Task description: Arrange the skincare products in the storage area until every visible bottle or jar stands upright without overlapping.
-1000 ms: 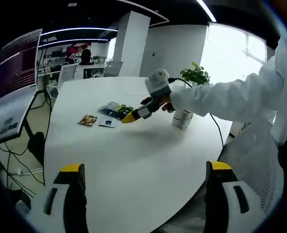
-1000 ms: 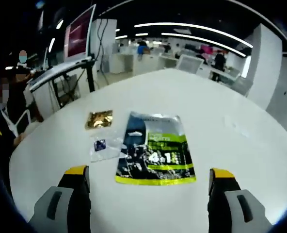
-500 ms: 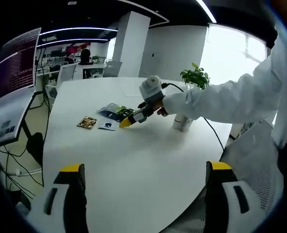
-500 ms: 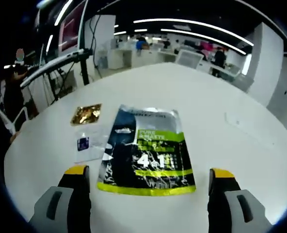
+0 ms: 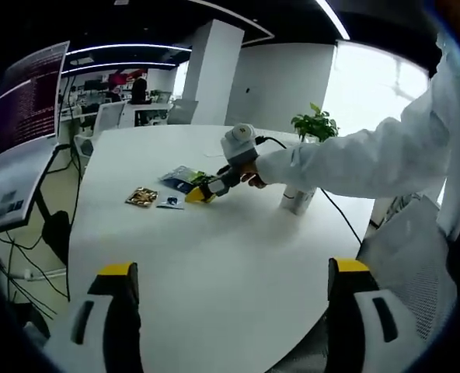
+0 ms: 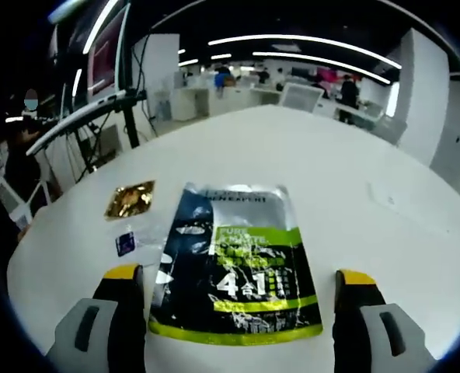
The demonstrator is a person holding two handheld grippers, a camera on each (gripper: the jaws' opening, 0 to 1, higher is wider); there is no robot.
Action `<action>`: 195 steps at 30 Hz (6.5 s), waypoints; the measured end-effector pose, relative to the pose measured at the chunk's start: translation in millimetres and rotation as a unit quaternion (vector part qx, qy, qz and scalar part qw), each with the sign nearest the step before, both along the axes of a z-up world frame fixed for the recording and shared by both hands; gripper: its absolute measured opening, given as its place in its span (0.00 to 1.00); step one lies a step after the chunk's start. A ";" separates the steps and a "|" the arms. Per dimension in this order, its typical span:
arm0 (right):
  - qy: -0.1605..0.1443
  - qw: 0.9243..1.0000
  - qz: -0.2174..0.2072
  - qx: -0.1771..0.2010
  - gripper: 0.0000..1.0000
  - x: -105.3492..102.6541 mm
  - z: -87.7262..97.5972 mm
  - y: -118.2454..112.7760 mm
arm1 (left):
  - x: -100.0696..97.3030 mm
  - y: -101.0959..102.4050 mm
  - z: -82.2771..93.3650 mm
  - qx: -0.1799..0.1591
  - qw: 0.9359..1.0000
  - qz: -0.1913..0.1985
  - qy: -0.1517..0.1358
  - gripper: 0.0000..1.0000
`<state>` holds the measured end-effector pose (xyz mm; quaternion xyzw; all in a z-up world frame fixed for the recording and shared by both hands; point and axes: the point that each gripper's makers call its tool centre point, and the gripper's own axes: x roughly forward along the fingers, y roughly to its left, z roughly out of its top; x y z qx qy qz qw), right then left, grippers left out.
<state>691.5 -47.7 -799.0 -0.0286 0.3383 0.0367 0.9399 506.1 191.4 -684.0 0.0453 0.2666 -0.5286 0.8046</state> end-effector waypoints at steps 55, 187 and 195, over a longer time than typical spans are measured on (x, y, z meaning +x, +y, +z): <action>-0.006 1.000 -0.016 0.000 0.53 -65.1 12.2 42.2 | -8.7 -16.0 -4.7 -0.011 1.000 -0.019 0.012 0.89; -0.132 0.962 0.238 -0.005 0.00 -199.1 136.6 77.6 | 5.8 -110.8 -16.5 -0.017 0.921 -0.389 -0.023 0.04; -0.157 0.961 0.228 -0.024 0.00 -203.9 153.4 71.4 | 20.1 -112.8 13.1 0.010 0.907 -0.410 -0.101 0.02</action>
